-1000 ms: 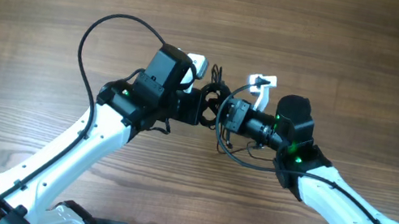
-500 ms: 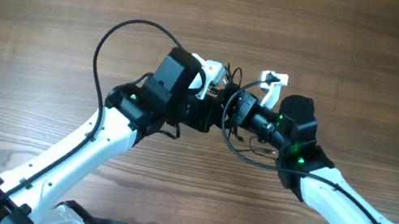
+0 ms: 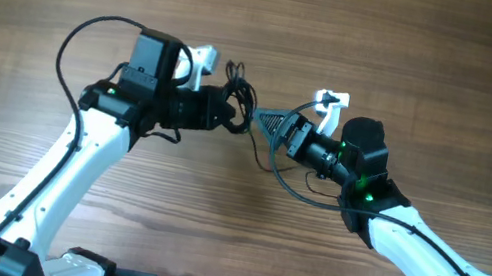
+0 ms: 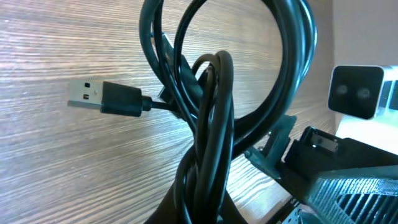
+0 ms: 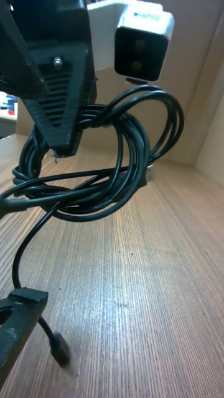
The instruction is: Untangle cables
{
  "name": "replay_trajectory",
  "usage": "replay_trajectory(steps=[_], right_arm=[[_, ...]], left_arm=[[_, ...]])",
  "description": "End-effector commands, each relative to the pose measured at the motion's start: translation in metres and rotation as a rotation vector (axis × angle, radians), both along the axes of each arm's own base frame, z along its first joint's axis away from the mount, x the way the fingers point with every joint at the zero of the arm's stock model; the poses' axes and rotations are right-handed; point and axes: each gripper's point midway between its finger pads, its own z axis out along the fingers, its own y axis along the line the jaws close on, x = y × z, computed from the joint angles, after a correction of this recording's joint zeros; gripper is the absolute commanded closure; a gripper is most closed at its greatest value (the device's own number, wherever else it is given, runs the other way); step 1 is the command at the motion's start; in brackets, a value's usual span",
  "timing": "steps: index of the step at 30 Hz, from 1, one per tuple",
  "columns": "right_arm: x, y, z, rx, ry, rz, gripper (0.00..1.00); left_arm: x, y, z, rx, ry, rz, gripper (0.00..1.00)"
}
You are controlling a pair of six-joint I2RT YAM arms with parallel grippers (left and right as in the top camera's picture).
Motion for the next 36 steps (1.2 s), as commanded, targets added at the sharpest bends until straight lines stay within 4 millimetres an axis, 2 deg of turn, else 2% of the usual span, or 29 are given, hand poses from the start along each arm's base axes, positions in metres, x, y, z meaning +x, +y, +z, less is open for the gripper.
replay_trajectory(steps=[1,4,5,8,11,14,19,22,26,28,31,36], right_arm=[[0.003,-0.002,-0.002,-0.028,-0.030,0.017,0.00],[-0.006,0.003,-0.001,-0.072,-0.133,0.119,0.00],[-0.010,0.005,0.001,-0.076,-0.164,0.157,0.00],[-0.013,0.001,0.013,-0.021,-0.195,0.218,0.00],[-0.006,-0.018,0.033,0.068,-0.214,0.236,0.00],[0.001,-0.038,0.040,0.120,-0.176,0.209,0.01],[-0.021,-0.031,0.045,0.188,-0.111,0.330,0.01],[-0.029,-0.025,0.049,0.225,-0.050,0.357,0.01],[-0.039,-0.009,0.066,0.263,-0.084,0.408,0.04],[-0.041,-0.004,0.073,0.276,-0.109,0.418,0.07],[-0.039,-0.002,0.072,0.279,-0.093,0.399,0.11],[-0.039,-0.002,0.073,0.294,-0.055,0.392,0.10]], left_arm=[[-0.008,-0.010,0.020,-0.069,-0.083,-0.135,0.96],[-0.028,-0.028,0.038,-0.177,-0.181,-0.341,0.96],[-0.030,-0.028,0.038,-0.172,-0.198,-0.364,0.96],[-0.029,-0.010,0.013,-0.008,-0.190,-0.350,0.96],[-0.027,0.018,-0.014,0.185,-0.124,-0.276,0.96],[-0.026,0.020,-0.015,0.201,-0.124,-0.271,0.96],[-0.037,0.002,-0.002,0.106,-0.219,-0.425,0.96],[-0.039,-0.002,0.000,0.081,-0.225,-0.443,0.96],[-0.050,-0.016,0.003,0.060,-0.261,-0.529,0.96],[-0.057,-0.026,0.003,0.056,-0.263,-0.566,0.96],[-0.071,-0.042,0.003,0.047,-0.269,-0.631,0.96],[-0.084,-0.059,0.005,0.036,-0.288,-0.695,0.96]])
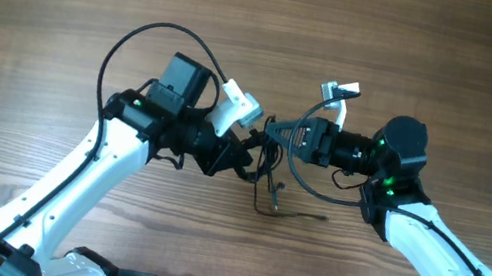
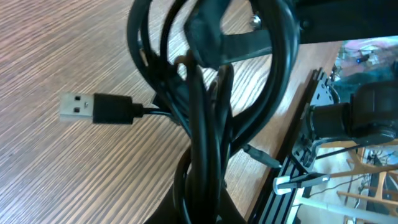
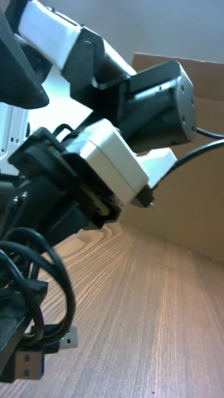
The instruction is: Untangle cables
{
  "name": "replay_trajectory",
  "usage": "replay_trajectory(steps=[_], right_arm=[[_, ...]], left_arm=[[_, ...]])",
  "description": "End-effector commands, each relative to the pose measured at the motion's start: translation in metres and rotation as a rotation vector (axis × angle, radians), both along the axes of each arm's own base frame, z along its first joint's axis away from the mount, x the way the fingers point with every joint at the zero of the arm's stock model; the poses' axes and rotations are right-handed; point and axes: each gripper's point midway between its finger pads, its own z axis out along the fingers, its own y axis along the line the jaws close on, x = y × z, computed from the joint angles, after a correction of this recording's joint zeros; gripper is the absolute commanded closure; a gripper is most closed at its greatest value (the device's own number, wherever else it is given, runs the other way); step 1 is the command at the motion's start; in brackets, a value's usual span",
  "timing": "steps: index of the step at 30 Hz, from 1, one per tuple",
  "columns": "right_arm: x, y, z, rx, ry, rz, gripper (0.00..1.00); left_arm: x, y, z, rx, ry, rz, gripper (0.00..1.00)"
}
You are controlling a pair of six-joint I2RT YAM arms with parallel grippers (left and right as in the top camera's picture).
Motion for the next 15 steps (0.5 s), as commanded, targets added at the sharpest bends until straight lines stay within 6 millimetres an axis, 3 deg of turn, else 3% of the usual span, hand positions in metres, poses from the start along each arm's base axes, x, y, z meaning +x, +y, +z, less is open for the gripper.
replay_trajectory(steps=[1,7,15], right_arm=[[0.002,0.002,0.003,0.008,0.022,0.002,0.10],[0.001,0.004,0.003,0.022,0.105,-0.002,0.16],[0.035,-0.004,0.005,0.072,0.253,-0.208,0.19]], left_arm=[[-0.011,-0.019,0.015,-0.053,-0.053,-0.091,0.96],[-0.021,-0.031,0.016,-0.062,-0.068,-0.142,0.96],[-0.029,-0.031,0.017,-0.075,-0.028,-0.154,0.96]])
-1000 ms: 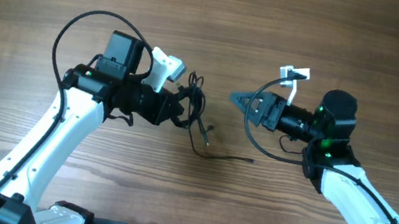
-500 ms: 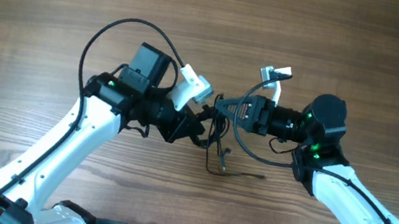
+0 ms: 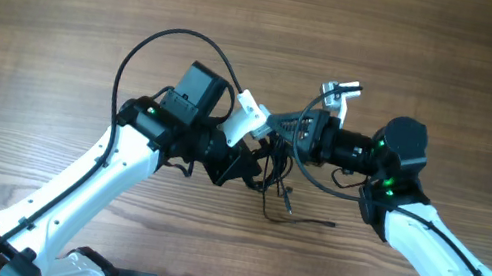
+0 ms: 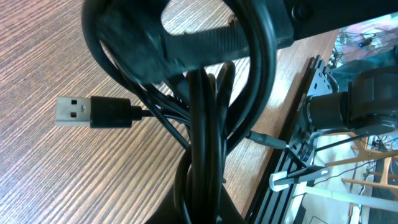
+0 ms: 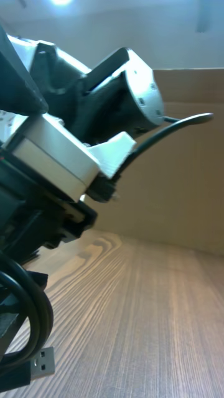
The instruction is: Untangle cables
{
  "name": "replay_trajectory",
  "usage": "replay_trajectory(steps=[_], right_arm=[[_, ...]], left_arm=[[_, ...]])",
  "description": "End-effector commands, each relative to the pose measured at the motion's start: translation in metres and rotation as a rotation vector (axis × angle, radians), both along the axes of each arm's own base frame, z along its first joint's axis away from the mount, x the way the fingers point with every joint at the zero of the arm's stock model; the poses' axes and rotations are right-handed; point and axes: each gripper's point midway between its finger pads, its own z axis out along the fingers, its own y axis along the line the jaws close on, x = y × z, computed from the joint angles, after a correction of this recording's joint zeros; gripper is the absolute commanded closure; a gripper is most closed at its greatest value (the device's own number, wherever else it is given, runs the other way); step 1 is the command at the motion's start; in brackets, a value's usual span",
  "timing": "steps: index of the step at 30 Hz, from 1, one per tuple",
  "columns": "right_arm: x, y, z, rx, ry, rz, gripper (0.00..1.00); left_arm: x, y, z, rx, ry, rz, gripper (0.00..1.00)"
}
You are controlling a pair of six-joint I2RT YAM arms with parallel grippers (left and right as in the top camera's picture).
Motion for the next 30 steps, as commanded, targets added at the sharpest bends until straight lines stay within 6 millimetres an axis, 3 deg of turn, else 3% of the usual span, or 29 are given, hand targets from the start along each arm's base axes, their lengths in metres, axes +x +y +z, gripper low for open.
replay_trajectory(steps=[1,9,13,21,26,30], right_arm=[[0.030,-0.005,0.002,0.024,0.081,-0.170,0.19],[0.061,-0.021,0.002,0.048,0.122,-0.372,0.18],[0.080,-0.041,0.001,0.003,0.017,-0.492,0.11],[0.100,-0.089,-0.033,-0.186,-0.052,-0.604,0.02],[0.090,-0.094,-0.072,-0.310,0.043,-0.575,0.00],[0.074,-0.096,-0.104,-0.395,0.167,-0.540,0.00]], left_arm=[[-0.016,-0.015,0.021,-0.105,-0.004,-0.100,0.96],[-0.030,-0.023,0.033,-0.190,0.056,-0.145,0.96],[-0.040,-0.025,0.040,-0.239,0.106,-0.171,0.96],[-0.042,-0.025,0.041,-0.246,0.123,-0.167,0.96],[-0.012,-0.003,0.007,-0.002,0.113,0.069,0.96],[0.011,0.030,-0.019,0.220,0.046,0.237,0.96]])
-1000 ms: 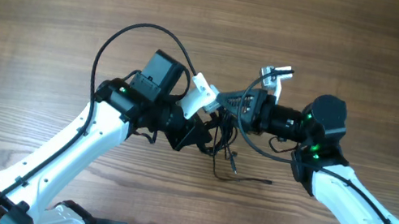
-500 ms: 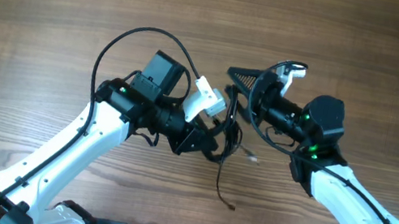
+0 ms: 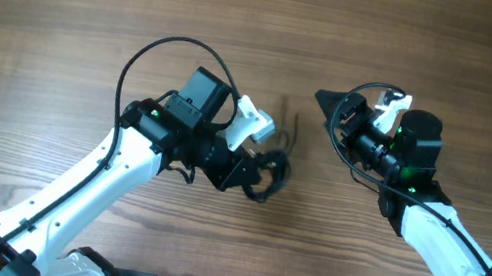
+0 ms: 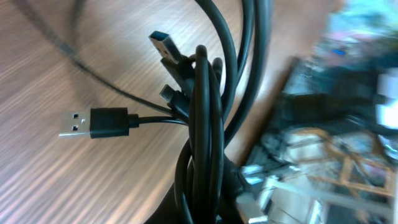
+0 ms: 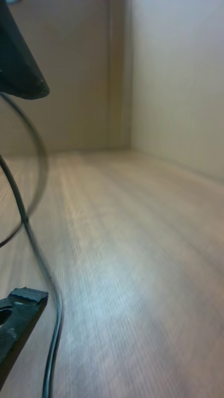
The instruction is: Untangle cables
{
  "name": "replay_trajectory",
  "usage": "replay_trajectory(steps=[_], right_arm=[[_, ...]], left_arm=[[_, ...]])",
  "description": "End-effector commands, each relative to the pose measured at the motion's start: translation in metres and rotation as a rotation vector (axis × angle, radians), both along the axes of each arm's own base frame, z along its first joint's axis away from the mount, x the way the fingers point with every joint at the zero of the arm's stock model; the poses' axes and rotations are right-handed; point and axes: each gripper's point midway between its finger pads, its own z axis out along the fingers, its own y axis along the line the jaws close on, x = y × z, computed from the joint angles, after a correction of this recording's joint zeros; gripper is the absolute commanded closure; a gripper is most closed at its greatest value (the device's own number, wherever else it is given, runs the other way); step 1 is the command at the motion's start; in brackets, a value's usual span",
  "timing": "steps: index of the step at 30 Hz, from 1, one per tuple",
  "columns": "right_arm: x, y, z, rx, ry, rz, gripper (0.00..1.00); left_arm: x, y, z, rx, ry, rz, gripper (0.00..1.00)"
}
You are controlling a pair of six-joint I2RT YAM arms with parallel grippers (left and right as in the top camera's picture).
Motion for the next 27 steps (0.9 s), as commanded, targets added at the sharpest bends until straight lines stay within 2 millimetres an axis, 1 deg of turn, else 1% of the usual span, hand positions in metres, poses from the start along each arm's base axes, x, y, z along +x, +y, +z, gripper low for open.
replay_trajectory(steps=[1,3,6,8,10,11,12,15,16,19,21,24,27], right_arm=[[-0.007,-0.002,-0.016,-0.069,0.030,0.028,0.00],[-0.016,0.001,-0.023,-0.061,0.076,0.055,0.00],[-0.029,0.015,-0.018,-0.005,0.085,0.153,0.00],[-0.037,0.024,-0.013,0.035,0.100,0.199,0.00],[-0.048,0.038,-0.005,0.089,0.103,0.276,0.00],[-0.051,0.044,-0.002,0.097,0.092,0.302,0.00],[-0.053,0.050,0.000,0.108,0.098,0.315,0.00],[-0.055,0.062,0.005,0.138,0.123,0.307,0.00],[-0.053,0.070,0.006,0.131,0.114,0.290,0.00],[-0.046,0.078,0.000,0.105,0.142,0.188,0.00],[-0.046,0.084,-0.004,0.099,0.168,0.142,0.00],[-0.047,0.092,-0.005,0.085,0.165,0.108,0.00],[-0.047,0.097,-0.005,0.088,0.170,0.079,0.02]], left_arm=[[0.025,0.037,-0.019,0.252,-0.089,0.168,0.96],[0.028,0.050,-0.025,0.324,-0.103,0.199,0.96],[0.037,0.065,-0.029,0.408,-0.148,0.235,0.96],[0.040,0.069,-0.030,0.434,-0.167,0.248,0.96],[0.041,0.064,-0.028,0.405,-0.170,0.234,0.96],[0.037,0.058,-0.026,0.374,-0.168,0.191,0.96],[0.030,0.048,-0.023,0.320,-0.171,0.107,0.96],[0.026,0.046,-0.023,0.307,-0.195,0.040,0.96],[0.025,0.046,-0.023,0.308,-0.211,0.001,0.96],[0.019,0.046,-0.024,0.306,-0.215,-0.049,0.96],[0.016,0.046,-0.025,0.305,-0.201,-0.054,0.96],[0.011,0.039,-0.021,0.255,-0.197,-0.094,0.96],[0.011,0.038,-0.020,0.249,-0.197,-0.094,0.96]])
